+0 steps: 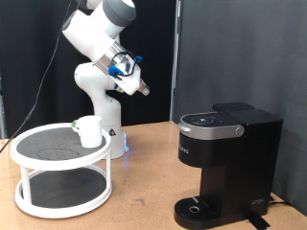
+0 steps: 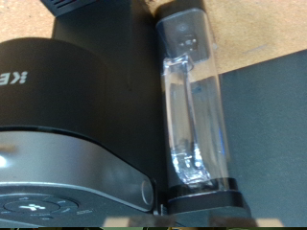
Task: Make a cup of coffee with the keurig machine
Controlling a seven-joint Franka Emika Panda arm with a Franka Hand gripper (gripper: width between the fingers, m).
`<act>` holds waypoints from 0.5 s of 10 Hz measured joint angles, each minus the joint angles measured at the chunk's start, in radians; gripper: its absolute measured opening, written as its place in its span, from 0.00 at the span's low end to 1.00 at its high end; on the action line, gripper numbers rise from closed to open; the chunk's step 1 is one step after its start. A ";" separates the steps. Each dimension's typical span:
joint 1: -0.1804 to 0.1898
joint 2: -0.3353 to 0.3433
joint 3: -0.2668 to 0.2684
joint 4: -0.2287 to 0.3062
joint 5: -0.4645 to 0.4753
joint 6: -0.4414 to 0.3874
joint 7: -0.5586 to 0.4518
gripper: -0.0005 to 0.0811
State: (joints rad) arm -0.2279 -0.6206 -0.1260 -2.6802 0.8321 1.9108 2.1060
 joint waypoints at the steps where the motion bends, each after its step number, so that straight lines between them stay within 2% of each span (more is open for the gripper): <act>1: -0.016 -0.015 -0.025 -0.006 -0.002 -0.015 -0.006 0.01; 3: -0.057 -0.053 -0.076 -0.021 -0.021 -0.036 -0.013 0.01; 4: -0.077 -0.066 -0.104 -0.021 -0.057 -0.071 -0.020 0.01; 5: -0.098 -0.069 -0.135 -0.011 -0.131 -0.147 -0.023 0.01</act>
State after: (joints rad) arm -0.3255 -0.6901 -0.2615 -2.6914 0.7012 1.7634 2.0825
